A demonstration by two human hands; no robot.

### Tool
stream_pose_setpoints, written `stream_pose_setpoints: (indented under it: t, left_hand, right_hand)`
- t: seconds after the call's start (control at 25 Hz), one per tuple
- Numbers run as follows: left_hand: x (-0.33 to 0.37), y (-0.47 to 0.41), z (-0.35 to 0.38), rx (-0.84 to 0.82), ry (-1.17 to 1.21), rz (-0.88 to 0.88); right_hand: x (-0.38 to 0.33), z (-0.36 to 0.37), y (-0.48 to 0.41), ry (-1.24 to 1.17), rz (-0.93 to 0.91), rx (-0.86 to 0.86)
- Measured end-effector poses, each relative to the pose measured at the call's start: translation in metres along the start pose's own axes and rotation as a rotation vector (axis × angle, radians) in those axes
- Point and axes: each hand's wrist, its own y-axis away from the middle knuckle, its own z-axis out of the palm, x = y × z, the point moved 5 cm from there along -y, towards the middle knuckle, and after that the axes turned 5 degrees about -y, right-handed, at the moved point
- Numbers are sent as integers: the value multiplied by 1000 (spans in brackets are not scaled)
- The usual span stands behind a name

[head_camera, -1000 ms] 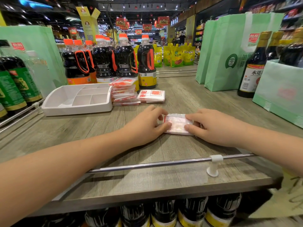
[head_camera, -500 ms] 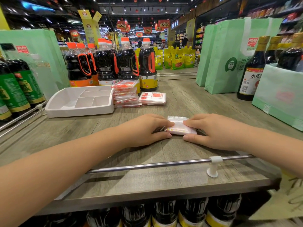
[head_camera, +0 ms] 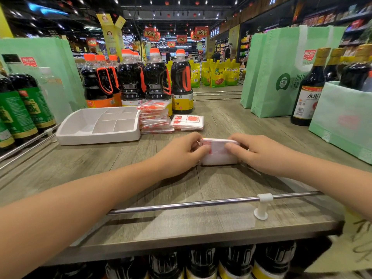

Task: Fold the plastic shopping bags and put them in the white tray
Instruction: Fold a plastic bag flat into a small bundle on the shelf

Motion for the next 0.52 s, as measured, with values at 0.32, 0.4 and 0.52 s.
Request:
stream_pose_setpoints:
  t: [0.32,0.4,0.52]
  left_hand:
    - [-8,0,-1,-23,109,-98]
    - [-7,1,-1,-44,81,-91]
    - [2,6,1,-119,-17,15]
  right_hand:
    - [1,8,-14,18,36,-18]
    - [1,13,-13,108,14,-39]
    - [-1,17,-9,177,-22,-48]
